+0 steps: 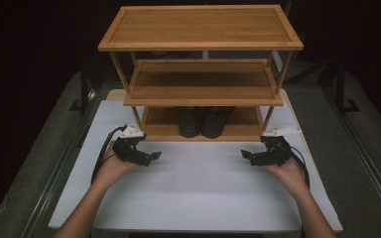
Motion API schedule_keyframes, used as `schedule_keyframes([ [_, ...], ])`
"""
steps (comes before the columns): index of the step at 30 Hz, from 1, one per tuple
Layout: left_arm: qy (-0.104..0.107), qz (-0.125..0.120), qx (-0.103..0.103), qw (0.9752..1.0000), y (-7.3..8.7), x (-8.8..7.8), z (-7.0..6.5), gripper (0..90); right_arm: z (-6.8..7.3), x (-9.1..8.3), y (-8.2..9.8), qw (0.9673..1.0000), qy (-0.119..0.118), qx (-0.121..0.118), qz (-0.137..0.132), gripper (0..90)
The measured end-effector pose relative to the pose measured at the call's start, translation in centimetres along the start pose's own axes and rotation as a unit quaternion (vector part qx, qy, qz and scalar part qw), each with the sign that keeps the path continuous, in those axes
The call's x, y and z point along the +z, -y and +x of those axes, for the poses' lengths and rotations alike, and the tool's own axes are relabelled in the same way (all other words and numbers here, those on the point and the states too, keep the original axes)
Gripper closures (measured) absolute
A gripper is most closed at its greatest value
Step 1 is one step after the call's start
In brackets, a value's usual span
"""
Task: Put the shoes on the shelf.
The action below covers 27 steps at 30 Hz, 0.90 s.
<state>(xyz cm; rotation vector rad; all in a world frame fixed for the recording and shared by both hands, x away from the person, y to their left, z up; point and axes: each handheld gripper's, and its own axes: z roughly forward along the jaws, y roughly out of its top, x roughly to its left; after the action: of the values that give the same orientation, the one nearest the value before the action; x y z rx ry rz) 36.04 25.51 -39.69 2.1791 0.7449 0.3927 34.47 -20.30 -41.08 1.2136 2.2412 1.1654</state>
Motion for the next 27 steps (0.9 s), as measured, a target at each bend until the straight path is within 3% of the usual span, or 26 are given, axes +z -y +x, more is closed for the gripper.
schedule_keyframes([
  [9, -0.018, -0.002, -0.017, 0.9997, 3.9, -2.9, -0.7, 9.6, -0.1, -2.5, 3.0, 0.9999, 0.015, 0.005, 0.001, 7.2],
  [23, -0.051, 0.052, -0.035, 0.9967, 9.7, -6.2, -1.6, 9.5, -0.6, -5.5, 8.2, 0.9978, 0.052, 0.010, 0.039, 7.2],
  [27, -0.056, 0.053, -0.046, 0.9960, 10.9, -6.7, -1.8, 8.8, -0.7, -5.7, 9.5, 0.9966, 0.061, 0.013, 0.055, 7.3],
])
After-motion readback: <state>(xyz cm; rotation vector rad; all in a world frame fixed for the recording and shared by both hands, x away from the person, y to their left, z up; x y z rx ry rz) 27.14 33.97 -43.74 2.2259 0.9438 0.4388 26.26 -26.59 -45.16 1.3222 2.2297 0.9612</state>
